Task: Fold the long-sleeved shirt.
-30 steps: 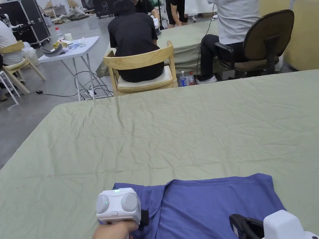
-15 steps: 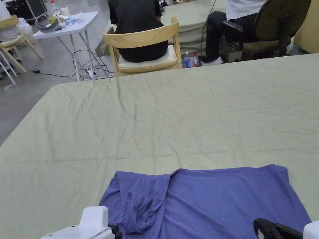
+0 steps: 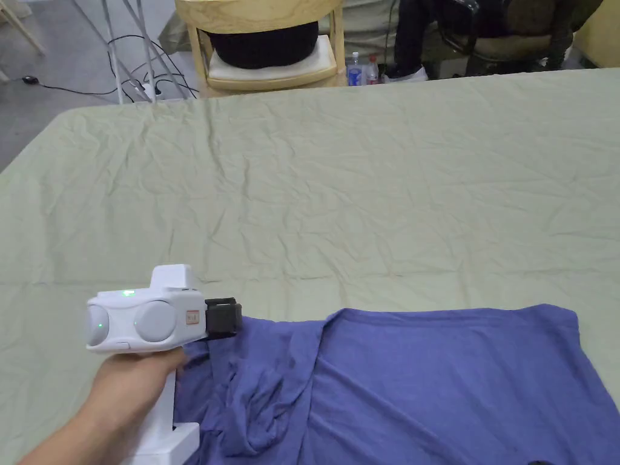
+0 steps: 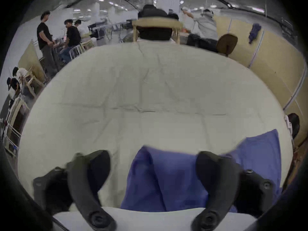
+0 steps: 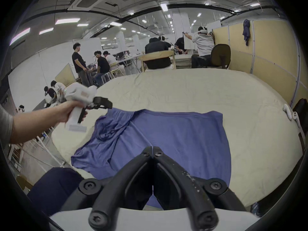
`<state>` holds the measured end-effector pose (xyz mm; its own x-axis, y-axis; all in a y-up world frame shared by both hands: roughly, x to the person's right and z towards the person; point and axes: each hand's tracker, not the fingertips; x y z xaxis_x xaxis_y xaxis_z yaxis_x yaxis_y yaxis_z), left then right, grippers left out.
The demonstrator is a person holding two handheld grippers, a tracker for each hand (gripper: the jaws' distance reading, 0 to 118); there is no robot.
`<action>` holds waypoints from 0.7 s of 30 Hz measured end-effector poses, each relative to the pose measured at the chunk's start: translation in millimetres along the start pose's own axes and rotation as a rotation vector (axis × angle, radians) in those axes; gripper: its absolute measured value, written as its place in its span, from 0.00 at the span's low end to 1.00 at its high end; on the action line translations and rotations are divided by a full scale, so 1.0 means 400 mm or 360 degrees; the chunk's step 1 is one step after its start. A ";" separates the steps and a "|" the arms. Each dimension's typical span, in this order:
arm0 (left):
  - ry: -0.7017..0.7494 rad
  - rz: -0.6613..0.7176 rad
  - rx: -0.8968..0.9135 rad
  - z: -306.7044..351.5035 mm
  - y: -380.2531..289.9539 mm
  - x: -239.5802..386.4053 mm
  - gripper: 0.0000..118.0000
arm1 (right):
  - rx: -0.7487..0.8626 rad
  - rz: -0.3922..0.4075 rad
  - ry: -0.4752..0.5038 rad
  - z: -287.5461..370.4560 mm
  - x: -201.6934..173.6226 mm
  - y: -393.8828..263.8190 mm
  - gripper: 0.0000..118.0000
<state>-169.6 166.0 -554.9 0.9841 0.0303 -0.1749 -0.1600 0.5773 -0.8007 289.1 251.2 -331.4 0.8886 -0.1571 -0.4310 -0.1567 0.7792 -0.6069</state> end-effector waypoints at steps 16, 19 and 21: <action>-0.0229 -0.0078 0.0085 0.101 -0.022 0.011 0.07 | -0.0289 -0.0212 -0.0186 -0.359 0.297 0.311 1.00; -0.0232 -0.0056 0.0090 0.116 -0.030 0.011 0.07 | -0.0516 -0.0242 -0.0361 -0.506 0.377 0.348 1.00; -0.0247 -0.0024 0.0097 0.122 -0.025 0.011 0.07 | -0.0654 -0.0270 -0.0438 -0.560 0.388 0.356 0.82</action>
<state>-159.7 200.3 -519.5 0.9871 0.1442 -0.0689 -0.1450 0.6269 -0.7655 308.2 201.9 -634.4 0.9880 -0.0519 -0.1457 -0.1077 0.4456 -0.8887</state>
